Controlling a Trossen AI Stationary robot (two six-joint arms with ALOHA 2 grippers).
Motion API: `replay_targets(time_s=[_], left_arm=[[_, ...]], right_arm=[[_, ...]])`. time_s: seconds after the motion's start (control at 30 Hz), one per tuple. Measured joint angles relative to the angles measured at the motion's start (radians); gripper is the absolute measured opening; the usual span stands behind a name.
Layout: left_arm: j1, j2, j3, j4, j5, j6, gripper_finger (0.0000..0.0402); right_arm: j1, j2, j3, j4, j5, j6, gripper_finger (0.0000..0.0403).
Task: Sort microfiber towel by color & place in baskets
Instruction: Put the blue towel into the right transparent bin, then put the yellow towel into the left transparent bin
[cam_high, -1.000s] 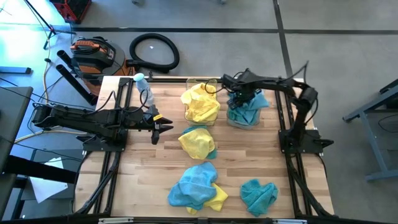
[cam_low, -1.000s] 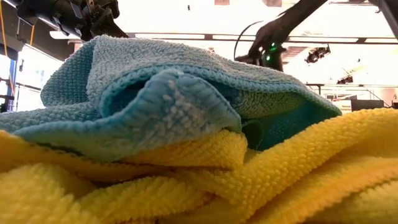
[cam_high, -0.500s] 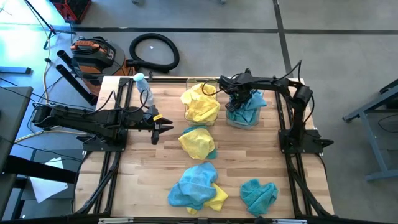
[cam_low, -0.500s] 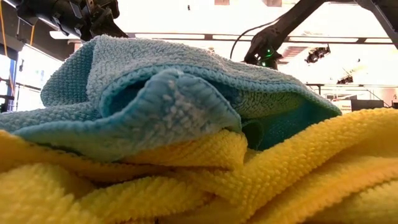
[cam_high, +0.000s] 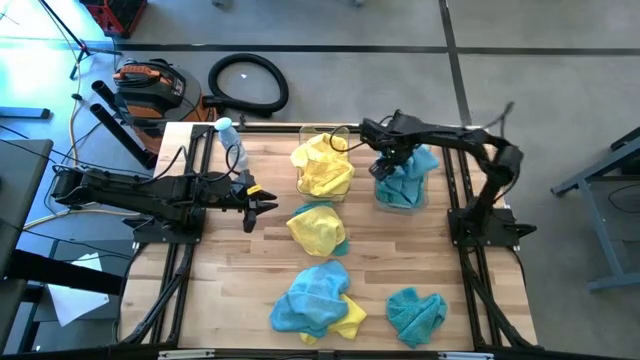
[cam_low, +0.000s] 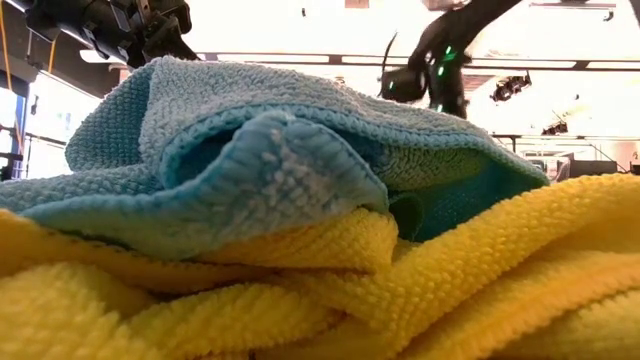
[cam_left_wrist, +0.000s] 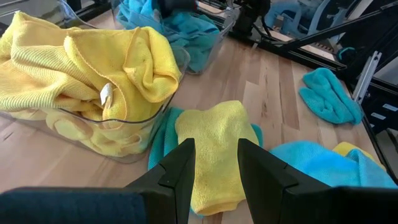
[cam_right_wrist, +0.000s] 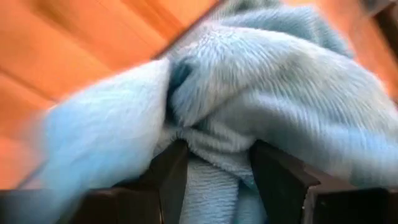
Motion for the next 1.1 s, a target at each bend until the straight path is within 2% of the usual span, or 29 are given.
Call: replay_targets(time_s=[0.37, 0.57, 0.67, 0.77, 0.97, 1.1], left_arm=[[0.000, 0.000, 0.000, 0.006, 0.000, -0.001, 0.0110], [0.000, 0.000, 0.000, 0.006, -0.001, -0.001, 0.0110], [0.000, 0.000, 0.000, 0.005, -0.011, 0.000, 0.0110], [0.000, 0.008, 0.000, 0.006, -0.012, 0.000, 0.0110], [0.000, 0.080, -0.001, 0.029, -0.038, 0.001, 0.0110], [-0.018, 0.155, 0.031, 0.106, -0.065, 0.012, 0.0110]], right_arm=[[0.084, -0.250, 0.002, -0.055, 0.025, 0.032, 0.0171], [0.123, -0.342, 0.003, -0.139, 0.029, 0.114, 0.0171], [0.168, -0.410, -0.035, -0.126, 0.032, 0.143, 0.0171], [0.240, -0.499, -0.127, -0.081, 0.032, 0.194, 0.0171], [0.459, -0.690, -0.333, 0.029, 0.033, 0.418, 0.0171], [0.644, -0.789, -0.447, 0.104, 0.104, 0.581, 0.0171]])
